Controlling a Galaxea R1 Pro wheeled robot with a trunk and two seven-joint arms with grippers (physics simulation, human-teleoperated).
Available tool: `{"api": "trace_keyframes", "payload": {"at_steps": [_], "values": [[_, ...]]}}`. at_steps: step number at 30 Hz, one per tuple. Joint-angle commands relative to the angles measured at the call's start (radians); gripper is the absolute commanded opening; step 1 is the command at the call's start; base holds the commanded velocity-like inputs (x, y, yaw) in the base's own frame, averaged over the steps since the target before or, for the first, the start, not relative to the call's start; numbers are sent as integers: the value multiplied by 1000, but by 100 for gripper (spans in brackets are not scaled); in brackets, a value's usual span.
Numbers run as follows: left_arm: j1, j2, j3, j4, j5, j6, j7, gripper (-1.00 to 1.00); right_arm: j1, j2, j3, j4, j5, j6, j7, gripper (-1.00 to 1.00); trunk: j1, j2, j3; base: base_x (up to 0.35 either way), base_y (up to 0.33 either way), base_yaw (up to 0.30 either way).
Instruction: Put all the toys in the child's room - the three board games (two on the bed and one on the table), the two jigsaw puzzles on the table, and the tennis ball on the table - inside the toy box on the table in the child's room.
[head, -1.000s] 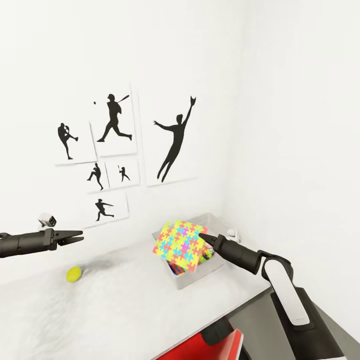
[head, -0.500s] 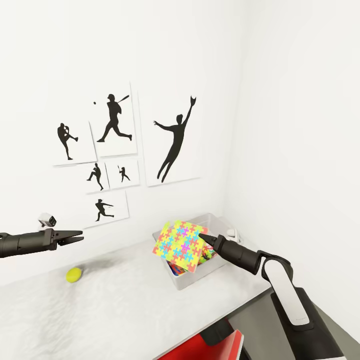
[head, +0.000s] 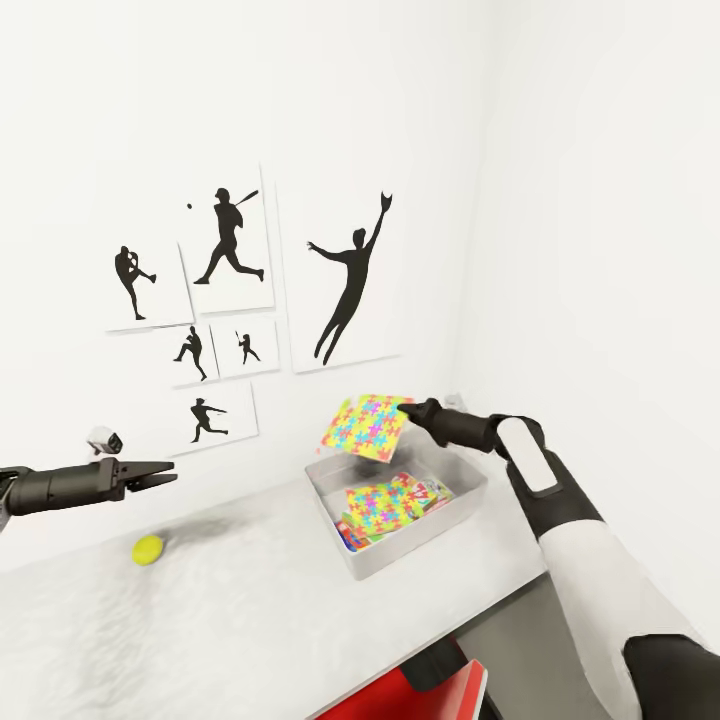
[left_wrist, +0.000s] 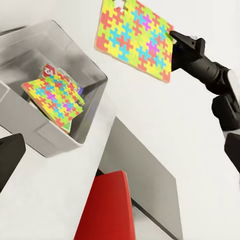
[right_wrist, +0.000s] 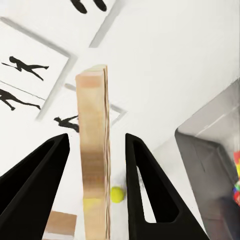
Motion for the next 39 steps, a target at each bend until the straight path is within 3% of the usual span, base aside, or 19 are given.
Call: {"api": "trace_keyframes", "payload": {"at_steps": [1, 4, 7, 10, 15, 25, 39], "values": [[0, 0, 0, 0, -1, 11, -4, 100, -32, -1, 2, 51, -3, 1, 6, -100, 0, -1, -1, 0, 0, 0], [0, 1, 0, 0, 0, 11, -4, 100, -161, 2, 3, 297, 3, -8, 6, -100, 0, -1, -1, 0, 0, 0], [0, 1, 0, 0, -1, 11, -4, 100, -234, 3, 9, 442, 7, -11, 6, -100, 0, -1, -1, 0, 0, 0], [0, 1, 0, 0, -1, 11, -4, 100, -247, 0, 12, 472, 8, -17, 6, -100, 0, -1, -1, 0, 0, 0], [0, 1, 1, 0, -1, 11, -4, 100, -239, -9, 14, 504, 7, -110, 9, -100, 0, -1, -1, 0, 0, 0], [-1, 1, 1, 0, -1, 11, -4, 100, -223, -17, 14, 627, 10, -198, 18, -100, 0, -1, -1, 0, 0, 0], [0, 1, 1, 0, 0, 11, -4, 100, -225, -9, 16, 646, 14, -215, 18, -100, 0, -1, -1, 0, 0, 0]]}}
